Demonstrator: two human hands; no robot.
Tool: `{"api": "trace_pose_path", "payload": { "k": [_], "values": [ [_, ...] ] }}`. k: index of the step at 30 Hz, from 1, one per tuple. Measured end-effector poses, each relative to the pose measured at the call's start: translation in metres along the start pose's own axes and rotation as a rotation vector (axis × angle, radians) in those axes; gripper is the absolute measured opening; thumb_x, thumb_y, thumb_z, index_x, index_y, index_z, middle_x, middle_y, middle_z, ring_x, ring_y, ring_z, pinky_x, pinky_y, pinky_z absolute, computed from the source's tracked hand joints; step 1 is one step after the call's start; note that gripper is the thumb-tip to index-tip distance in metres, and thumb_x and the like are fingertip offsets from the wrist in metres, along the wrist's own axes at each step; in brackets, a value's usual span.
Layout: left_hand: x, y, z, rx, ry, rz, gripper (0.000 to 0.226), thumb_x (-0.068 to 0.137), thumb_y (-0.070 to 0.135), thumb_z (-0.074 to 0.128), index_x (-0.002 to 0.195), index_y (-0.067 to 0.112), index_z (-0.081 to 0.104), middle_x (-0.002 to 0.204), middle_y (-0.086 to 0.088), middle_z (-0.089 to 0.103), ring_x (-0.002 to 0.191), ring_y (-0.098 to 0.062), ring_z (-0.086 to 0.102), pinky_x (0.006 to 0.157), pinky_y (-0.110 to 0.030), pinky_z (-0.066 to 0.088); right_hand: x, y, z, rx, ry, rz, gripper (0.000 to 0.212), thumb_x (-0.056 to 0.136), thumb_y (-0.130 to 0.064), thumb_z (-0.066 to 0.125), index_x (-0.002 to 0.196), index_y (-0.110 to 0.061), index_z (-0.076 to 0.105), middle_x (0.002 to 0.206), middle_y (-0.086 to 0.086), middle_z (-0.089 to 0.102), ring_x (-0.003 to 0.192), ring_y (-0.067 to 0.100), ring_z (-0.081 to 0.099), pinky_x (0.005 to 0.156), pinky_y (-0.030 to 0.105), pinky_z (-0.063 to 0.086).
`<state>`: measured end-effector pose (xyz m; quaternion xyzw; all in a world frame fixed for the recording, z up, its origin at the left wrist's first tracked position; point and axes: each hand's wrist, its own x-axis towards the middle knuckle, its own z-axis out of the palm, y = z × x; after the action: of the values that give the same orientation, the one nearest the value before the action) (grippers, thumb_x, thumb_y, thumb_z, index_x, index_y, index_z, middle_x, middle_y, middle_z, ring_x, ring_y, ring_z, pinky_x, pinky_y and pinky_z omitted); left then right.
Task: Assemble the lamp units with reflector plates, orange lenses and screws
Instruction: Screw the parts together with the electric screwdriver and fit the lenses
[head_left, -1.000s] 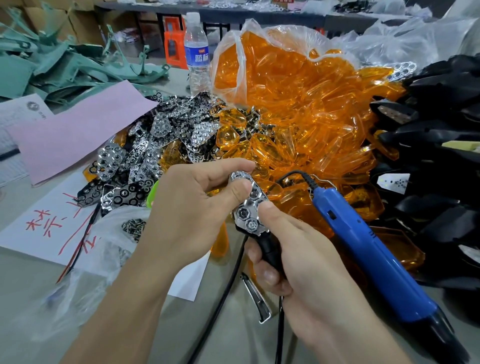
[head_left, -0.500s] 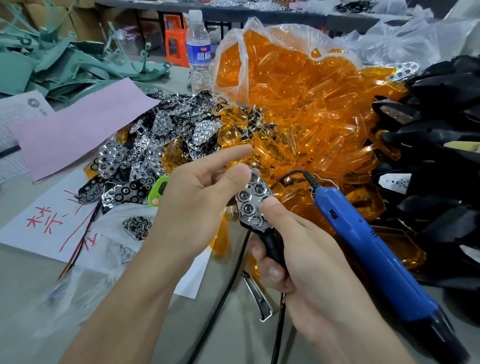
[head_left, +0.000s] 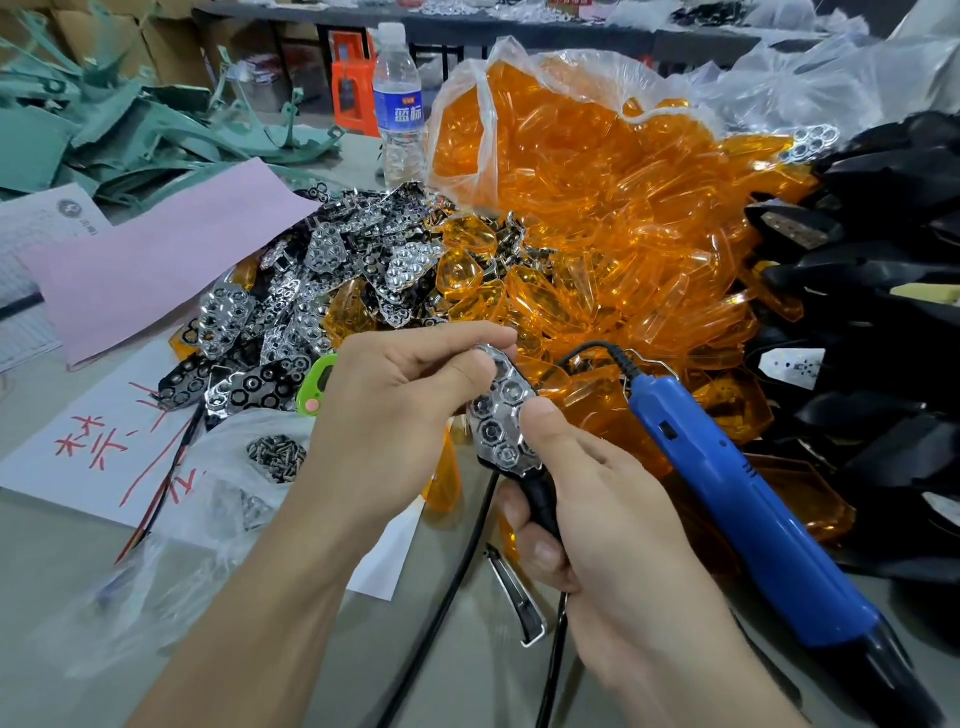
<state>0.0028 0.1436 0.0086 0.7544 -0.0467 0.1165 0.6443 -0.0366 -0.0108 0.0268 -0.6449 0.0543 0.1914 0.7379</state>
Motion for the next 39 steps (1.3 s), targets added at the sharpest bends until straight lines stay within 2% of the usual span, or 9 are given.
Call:
{"api": "trace_pose_path", "payload": {
  "k": [4,7,10,14,19,24,28,32,39],
  "values": [
    [0.001,0.005,0.001,-0.295,-0.026,-0.173,0.03,0.099,0.027,0.057,0.102,0.011,0.082,0.103,-0.01,0.08,0.094,-0.025,0.077,0.073,-0.025,0.059,0.011,0.017,0.011,0.016,0.095,-0.173,0.026,0.088,-0.052,0.061,0.091,-0.036,0.08,0.06,-0.001,0.06,0.049,0.008,0.046,0.041,0.017,0.033],
    [0.001,0.005,0.003,-0.353,-0.075,-0.259,0.043,0.086,0.041,0.057,0.099,0.009,0.081,0.105,-0.012,0.079,0.095,-0.023,0.077,0.074,-0.026,0.061,0.015,0.024,0.011,-0.048,0.114,-0.245,0.032,0.074,-0.071,0.059,0.094,-0.052,0.076,0.075,-0.004,0.074,0.063,0.007,0.057,0.057,0.027,0.048],
    [0.002,0.004,0.006,-0.378,-0.073,-0.26,0.037,0.083,0.037,0.058,0.092,0.01,0.081,0.103,-0.014,0.079,0.094,-0.025,0.076,0.078,-0.03,0.063,0.017,0.028,0.011,-0.063,0.159,-0.276,0.034,0.077,-0.074,0.059,0.097,-0.051,0.076,0.079,-0.004,0.074,0.065,0.005,0.059,0.066,0.036,0.053],
    [0.001,0.005,0.007,-0.3,-0.04,-0.173,0.036,0.085,0.035,0.059,0.089,0.007,0.08,0.098,-0.017,0.078,0.089,-0.026,0.073,0.079,-0.034,0.059,0.017,0.029,0.012,-0.049,0.168,-0.261,0.04,0.064,-0.073,0.055,0.093,-0.053,0.075,0.074,-0.011,0.074,0.06,0.003,0.059,0.057,0.027,0.05],
    [-0.001,0.008,0.01,-0.247,0.02,-0.106,0.03,0.099,0.02,0.057,0.085,0.006,0.08,0.092,-0.018,0.077,0.089,-0.034,0.073,0.079,-0.04,0.06,0.017,0.03,0.016,-0.027,0.186,-0.261,0.032,0.078,-0.075,0.062,0.095,-0.051,0.075,0.069,-0.011,0.07,0.058,0.007,0.055,0.051,0.025,0.044],
    [-0.001,0.005,0.018,-0.393,0.014,-0.221,0.041,0.105,0.032,0.047,0.092,0.022,0.084,0.105,-0.008,0.08,0.102,-0.026,0.076,0.085,-0.037,0.063,0.02,0.037,0.016,-0.179,0.27,-0.394,0.043,0.078,-0.078,0.046,0.104,-0.054,0.07,0.067,-0.014,0.067,0.065,0.01,0.059,0.062,0.036,0.044],
    [0.005,0.001,0.017,-0.545,-0.023,-0.358,0.046,0.103,0.038,0.042,0.095,0.024,0.085,0.112,-0.007,0.079,0.109,-0.018,0.075,0.09,-0.036,0.054,0.017,0.036,0.013,-0.323,0.308,-0.445,0.044,0.081,-0.081,0.038,0.105,-0.057,0.067,0.062,-0.02,0.062,0.058,0.004,0.057,0.057,0.031,0.044],
    [0.003,0.004,0.019,-0.62,-0.005,-0.301,0.037,0.086,0.04,0.054,0.089,0.02,0.085,0.104,-0.008,0.08,0.101,-0.018,0.077,0.076,-0.029,0.062,0.016,0.035,0.011,-0.367,0.318,-0.46,0.047,0.081,-0.083,0.038,0.098,-0.05,0.067,0.059,-0.016,0.059,0.053,0.006,0.052,0.055,0.032,0.044],
    [-0.004,0.013,0.023,-0.526,0.076,-0.169,0.026,0.083,0.035,0.061,0.076,0.021,0.082,0.09,-0.011,0.078,0.084,-0.024,0.072,0.068,-0.031,0.06,0.017,0.037,0.013,-0.311,0.274,-0.44,0.048,0.079,-0.081,0.044,0.102,-0.045,0.068,0.06,-0.013,0.058,0.057,0.007,0.051,0.058,0.035,0.045]
  ]
}}
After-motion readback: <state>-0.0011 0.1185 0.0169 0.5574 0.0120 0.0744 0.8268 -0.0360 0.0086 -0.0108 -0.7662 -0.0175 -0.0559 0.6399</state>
